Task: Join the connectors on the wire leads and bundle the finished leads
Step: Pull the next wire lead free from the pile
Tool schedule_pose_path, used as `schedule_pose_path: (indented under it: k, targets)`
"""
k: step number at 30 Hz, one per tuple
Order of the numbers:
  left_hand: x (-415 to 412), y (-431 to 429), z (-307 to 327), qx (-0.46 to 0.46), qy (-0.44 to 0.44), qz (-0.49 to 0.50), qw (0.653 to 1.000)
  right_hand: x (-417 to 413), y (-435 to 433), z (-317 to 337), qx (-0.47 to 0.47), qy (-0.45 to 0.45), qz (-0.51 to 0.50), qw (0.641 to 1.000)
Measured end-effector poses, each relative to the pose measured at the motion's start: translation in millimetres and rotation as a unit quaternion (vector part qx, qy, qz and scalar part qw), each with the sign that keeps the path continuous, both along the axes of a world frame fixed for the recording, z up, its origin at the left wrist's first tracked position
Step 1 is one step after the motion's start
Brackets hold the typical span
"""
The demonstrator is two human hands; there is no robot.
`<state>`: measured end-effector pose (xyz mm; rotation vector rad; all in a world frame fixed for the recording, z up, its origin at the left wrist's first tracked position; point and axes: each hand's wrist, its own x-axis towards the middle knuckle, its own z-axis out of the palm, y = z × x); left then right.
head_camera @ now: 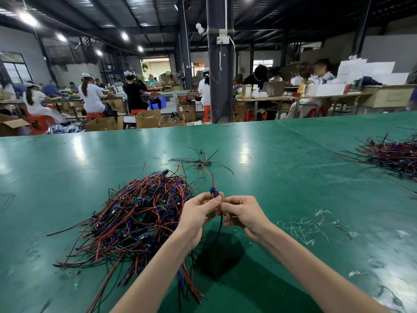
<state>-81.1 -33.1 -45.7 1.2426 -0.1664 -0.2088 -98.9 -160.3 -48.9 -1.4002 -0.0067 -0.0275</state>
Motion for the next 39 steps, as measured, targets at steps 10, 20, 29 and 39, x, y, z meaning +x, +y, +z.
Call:
schedule_pose_path:
  k: [10, 20, 29, 39]
  targets:
    - [3.7, 0.6, -4.5, 0.034, -0.002, 0.012, 0.999, 3.0, -0.5, -2.6, -0.038, -0.035, -0.007, 0.999]
    - [5.1, 2.2, -4.9, 0.039, -0.021, 0.028, 0.999, 4.5, -0.3, -4.1, -0.056, -0.004, -0.006, 0.998]
    - [13.9, 11.3, 0.4, 0.077, -0.07, 0.081, 0.991, -0.8, 3.5, -1.2, -0.103, 0.013, 0.029, 0.994]
    - [32.9, 35.3, 8.6, 0.048, -0.07, 0.171, 0.982, -7.5, 16.2, -3.0, -0.148, 0.012, 0.084, 0.985]
